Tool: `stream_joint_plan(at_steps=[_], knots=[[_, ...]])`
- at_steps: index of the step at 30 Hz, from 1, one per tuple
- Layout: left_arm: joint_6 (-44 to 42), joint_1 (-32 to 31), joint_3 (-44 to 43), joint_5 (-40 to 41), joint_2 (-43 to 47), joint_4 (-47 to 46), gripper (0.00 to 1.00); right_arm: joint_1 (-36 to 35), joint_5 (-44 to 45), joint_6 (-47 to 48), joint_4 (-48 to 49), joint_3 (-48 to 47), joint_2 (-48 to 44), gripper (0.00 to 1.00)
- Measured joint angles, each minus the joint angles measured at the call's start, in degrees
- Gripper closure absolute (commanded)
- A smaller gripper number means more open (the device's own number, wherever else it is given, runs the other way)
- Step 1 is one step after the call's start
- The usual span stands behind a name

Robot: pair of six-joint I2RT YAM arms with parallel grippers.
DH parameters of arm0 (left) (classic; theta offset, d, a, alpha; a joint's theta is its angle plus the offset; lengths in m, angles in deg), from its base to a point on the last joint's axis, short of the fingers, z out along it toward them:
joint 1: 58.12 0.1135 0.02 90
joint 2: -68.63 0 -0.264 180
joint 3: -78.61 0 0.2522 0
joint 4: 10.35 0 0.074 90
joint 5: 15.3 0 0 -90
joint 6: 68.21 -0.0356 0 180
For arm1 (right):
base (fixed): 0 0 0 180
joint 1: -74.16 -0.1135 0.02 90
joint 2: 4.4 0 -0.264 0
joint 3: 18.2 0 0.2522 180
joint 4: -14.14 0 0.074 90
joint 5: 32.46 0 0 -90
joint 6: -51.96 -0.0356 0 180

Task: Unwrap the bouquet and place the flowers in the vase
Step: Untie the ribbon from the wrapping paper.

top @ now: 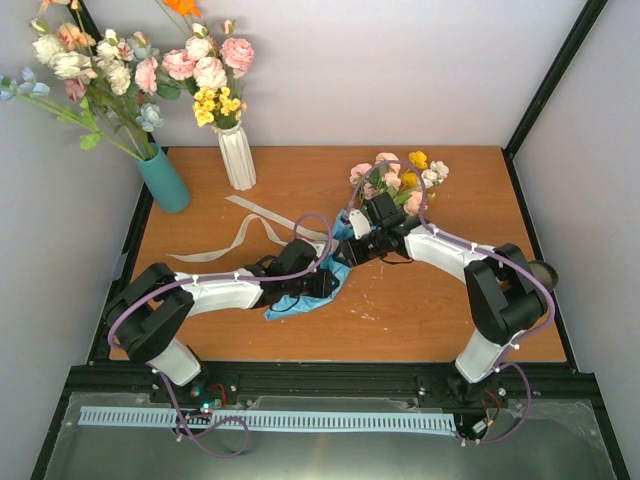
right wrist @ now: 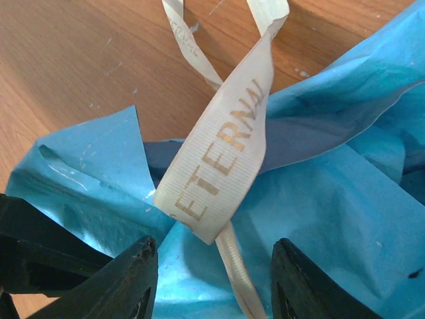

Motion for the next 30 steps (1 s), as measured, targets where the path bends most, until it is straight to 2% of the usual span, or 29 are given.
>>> stream_joint_plan(at_steps=[5,11,13,15,22,30], knots=[[0.0,0.1,0.3,0.1,0.0,-1.3,0.75,-0.4,1.4,1.0,-0.1,0.0,0.9,0.64],[0.0,0.3,0.5,0.1,0.0,-1.9,0.79,-0.5,3.3,2.2,-0.1,0.0,1.2,0.80],[0.0,0.3,0.6,0.3,0.0,-2.1,0.81,-0.6,3.4,2.5,0.0,0.0,1.3,0.91],[-0.1,0.3,0.7,0.5,0.0,-2.1,0.83,-0.7,3.3,2.8,0.0,0.0,1.3,0.97],[-0.2,1.0,0.7,3.5,0.0,-2.1,0.99,-1.2,2.1,2.4,0.4,1.6,0.5,0.97],[-0.3,4.8,0.7,4.4,0.0,-2.0,1.00,-1.2,1.4,0.9,-0.1,5.3,-4.9,0.97]])
